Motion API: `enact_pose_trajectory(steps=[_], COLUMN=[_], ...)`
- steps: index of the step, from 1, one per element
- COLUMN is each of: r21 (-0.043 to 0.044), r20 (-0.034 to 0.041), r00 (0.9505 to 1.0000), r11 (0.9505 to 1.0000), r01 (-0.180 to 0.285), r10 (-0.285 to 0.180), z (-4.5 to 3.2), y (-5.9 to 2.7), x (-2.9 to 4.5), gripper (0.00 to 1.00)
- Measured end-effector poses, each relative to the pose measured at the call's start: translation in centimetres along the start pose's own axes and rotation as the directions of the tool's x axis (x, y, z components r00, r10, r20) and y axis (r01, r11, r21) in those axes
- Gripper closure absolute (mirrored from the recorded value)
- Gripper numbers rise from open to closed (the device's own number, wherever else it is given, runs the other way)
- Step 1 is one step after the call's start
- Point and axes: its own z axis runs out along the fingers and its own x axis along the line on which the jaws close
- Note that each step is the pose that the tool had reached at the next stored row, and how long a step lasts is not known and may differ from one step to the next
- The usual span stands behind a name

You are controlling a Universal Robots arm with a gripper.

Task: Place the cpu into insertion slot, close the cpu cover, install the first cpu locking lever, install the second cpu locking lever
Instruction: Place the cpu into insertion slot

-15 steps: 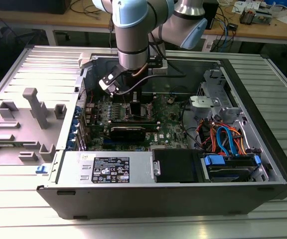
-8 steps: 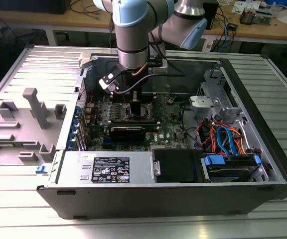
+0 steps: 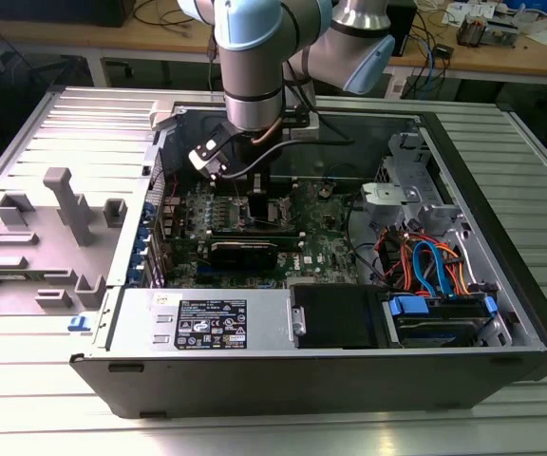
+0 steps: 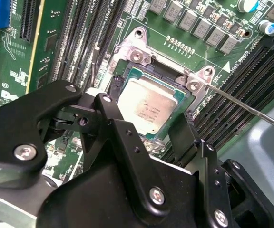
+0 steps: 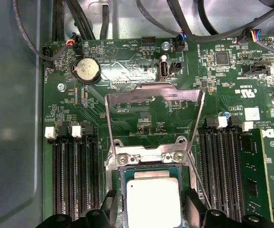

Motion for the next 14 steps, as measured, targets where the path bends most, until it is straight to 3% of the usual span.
enact_pose_trajectory(steps=[12,14], r21=[0.0075,0.0090], r20=[0.0026,0.0028], r00=[1.0000,1.0000], r11=[1.0000,1.0000], r01=[0.000,-0.001], r10=[0.000,0.001], z=[-1.13,-1.33], y=[0.11,0.13], x=[-0.07,-0.08], gripper=[0.35,0.47])
